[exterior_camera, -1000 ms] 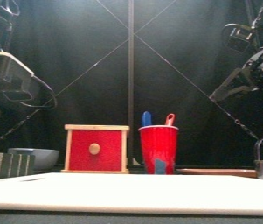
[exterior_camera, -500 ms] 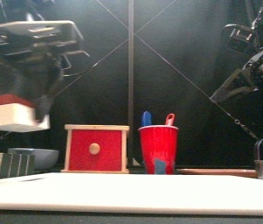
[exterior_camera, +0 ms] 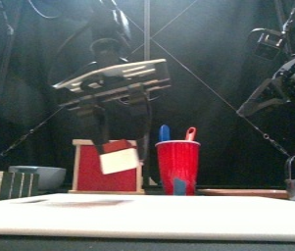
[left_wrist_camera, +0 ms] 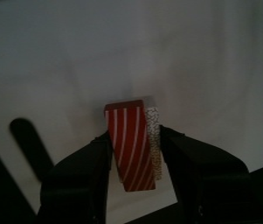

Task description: Place salmon sushi on cutting board

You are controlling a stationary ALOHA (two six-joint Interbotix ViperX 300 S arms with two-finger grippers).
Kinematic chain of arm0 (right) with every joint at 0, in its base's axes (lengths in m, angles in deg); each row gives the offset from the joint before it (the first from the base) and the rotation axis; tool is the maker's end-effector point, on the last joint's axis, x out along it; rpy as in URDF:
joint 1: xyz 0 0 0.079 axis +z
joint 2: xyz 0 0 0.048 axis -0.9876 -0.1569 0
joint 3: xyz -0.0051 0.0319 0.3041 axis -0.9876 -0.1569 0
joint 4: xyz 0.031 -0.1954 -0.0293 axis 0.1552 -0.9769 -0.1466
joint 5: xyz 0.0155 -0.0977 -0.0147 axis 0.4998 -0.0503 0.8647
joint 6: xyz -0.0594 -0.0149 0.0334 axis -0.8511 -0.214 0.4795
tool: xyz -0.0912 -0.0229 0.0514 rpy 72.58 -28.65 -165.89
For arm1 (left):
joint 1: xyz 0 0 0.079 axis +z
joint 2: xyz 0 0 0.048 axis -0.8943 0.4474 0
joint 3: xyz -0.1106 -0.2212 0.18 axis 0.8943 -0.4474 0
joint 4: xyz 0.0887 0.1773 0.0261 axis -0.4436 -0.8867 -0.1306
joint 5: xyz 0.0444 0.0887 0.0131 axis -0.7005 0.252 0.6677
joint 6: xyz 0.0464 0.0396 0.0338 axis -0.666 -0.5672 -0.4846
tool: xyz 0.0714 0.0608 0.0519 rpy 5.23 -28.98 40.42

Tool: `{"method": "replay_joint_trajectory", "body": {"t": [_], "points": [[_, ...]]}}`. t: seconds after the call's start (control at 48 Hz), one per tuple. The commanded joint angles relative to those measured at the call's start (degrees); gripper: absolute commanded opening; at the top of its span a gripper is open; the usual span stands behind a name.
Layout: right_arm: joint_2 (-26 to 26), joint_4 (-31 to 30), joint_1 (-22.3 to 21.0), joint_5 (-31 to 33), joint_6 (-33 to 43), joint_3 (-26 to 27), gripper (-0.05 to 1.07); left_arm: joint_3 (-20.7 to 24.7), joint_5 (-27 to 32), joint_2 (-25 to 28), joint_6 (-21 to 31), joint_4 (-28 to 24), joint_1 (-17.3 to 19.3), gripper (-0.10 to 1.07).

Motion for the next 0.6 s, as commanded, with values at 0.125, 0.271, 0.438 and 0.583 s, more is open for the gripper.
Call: {"method": "replay_joint_trajectory", "body": {"t": [0.125,0.271,0.438,0.583], "points": [[-0.2,0.0,-0.2,0.4,0.0,0.8,0.02,6.2,-0.1,2.7,-2.4,1.6,1.8,0.65],[-0.2,0.0,-0.2,1.1,0.0,0.8,0.02,8.6,-0.6,4.8,-2.5,1.4,2.1,0.66],[-0.1,0.0,-0.3,1.6,0.0,0.8,0.02,9.4,-1.0,5.8,-2.5,0.8,2.4,0.67],[-0.2,0.0,-0.4,2.2,0.0,0.8,0.02,9.6,-3.3,6.4,-2.5,0.9,2.5,0.74]]}}
